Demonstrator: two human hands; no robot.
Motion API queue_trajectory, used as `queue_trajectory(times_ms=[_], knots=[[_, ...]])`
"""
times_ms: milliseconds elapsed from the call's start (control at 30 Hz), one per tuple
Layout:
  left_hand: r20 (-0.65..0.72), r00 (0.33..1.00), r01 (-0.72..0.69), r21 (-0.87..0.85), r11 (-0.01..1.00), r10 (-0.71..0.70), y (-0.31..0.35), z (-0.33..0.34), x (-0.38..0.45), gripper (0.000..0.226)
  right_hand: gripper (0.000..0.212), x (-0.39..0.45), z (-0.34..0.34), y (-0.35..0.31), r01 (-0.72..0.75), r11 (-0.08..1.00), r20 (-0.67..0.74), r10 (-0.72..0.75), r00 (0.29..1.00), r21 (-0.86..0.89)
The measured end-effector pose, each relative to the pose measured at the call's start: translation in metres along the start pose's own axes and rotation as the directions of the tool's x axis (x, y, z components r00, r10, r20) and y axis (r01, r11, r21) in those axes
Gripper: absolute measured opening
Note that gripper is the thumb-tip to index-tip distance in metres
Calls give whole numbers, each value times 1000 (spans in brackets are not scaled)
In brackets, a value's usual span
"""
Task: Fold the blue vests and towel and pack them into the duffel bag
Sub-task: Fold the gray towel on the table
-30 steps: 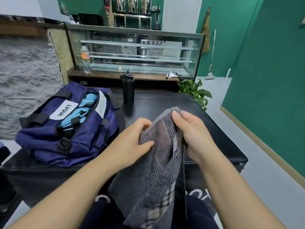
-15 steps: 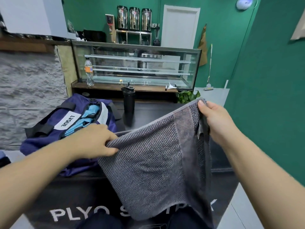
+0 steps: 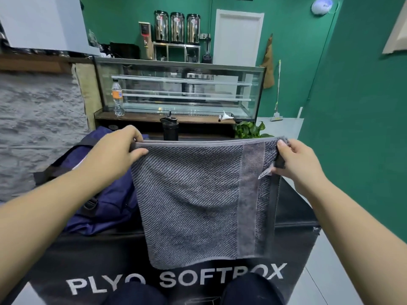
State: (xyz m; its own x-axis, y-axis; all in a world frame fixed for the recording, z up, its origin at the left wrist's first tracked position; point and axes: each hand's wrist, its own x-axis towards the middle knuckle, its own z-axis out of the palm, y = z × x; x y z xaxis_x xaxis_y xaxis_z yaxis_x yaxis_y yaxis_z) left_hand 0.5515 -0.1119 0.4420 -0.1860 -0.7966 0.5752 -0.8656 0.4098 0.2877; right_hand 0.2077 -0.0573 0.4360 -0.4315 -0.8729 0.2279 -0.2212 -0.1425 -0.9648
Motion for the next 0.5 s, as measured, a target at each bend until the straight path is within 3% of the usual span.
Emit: queue_trajectory(times_ms=[100,200,300,400,500], knots=[[7,999,45,70,997,-46,2,7,5,35,20,2,1,3,-46,998,-1,46,999,42],[89,996,19,131,991,-31,1,9,9,17,21,3,4,3,-118,985,34,115,993,122],[206,959,196,13,980,-195,7,7,7,21,23,3,6,3,-168,966,53,161,986,197],[187,950,281,-151,948,-251,13,6,4,22,27,2,8,6,-191,955,49,184,982,229],[225,923,382,-468,797,-311,25,2,-2,13,26,0,14,12,-192,950,17,194,981,246]])
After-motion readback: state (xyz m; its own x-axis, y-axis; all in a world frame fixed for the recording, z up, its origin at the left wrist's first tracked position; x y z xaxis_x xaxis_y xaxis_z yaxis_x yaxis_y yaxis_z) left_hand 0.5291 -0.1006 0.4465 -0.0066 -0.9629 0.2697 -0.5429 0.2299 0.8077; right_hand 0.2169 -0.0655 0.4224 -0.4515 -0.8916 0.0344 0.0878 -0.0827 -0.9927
